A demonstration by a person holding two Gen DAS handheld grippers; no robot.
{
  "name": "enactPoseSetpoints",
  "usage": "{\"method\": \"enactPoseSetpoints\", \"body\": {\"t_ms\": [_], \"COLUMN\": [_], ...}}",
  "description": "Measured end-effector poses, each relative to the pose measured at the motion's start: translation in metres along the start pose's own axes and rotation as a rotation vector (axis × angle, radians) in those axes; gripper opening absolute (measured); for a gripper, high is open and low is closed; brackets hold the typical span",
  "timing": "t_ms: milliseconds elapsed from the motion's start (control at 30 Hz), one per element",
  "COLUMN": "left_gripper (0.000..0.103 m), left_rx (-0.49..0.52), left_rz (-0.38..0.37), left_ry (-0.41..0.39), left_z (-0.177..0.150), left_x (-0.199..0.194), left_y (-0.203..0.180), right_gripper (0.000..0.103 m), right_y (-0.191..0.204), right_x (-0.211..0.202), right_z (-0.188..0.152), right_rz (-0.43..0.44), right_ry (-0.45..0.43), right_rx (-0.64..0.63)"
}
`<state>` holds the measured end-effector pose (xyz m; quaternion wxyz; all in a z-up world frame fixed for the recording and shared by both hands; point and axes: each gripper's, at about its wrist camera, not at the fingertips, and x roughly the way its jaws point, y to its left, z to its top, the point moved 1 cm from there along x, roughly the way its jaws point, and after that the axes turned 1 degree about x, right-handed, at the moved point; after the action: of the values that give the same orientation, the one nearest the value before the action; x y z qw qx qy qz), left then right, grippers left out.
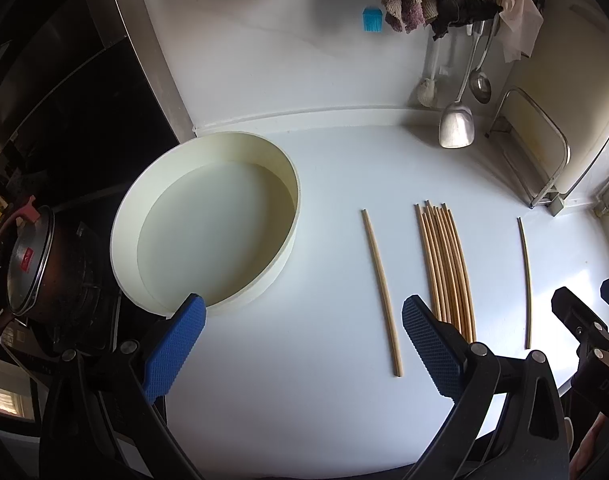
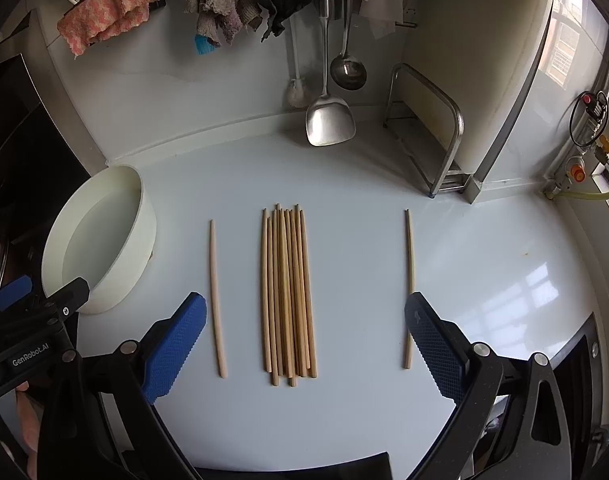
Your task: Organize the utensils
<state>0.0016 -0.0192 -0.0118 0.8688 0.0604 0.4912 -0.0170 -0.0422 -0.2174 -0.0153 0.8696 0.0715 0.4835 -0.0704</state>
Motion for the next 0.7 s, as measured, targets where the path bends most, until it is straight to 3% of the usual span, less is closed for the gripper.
{"method": "enactPoseSetpoints", "body": {"t_ms": [700], "left_gripper": [0.097], "left_rx": [0.001], "left_rz": [0.001], "left_ry": [-0.002], "left_z": [-0.0002], "left_x": [-0.0003], "left_y": [-0.0008], "right_gripper": [0.095], "right_y": [0.0008], "right_x": [0.0012], "right_z": [0.0001], "right_rz": [0.0], "right_ry": [0.002], "right_rx": [0.003]}}
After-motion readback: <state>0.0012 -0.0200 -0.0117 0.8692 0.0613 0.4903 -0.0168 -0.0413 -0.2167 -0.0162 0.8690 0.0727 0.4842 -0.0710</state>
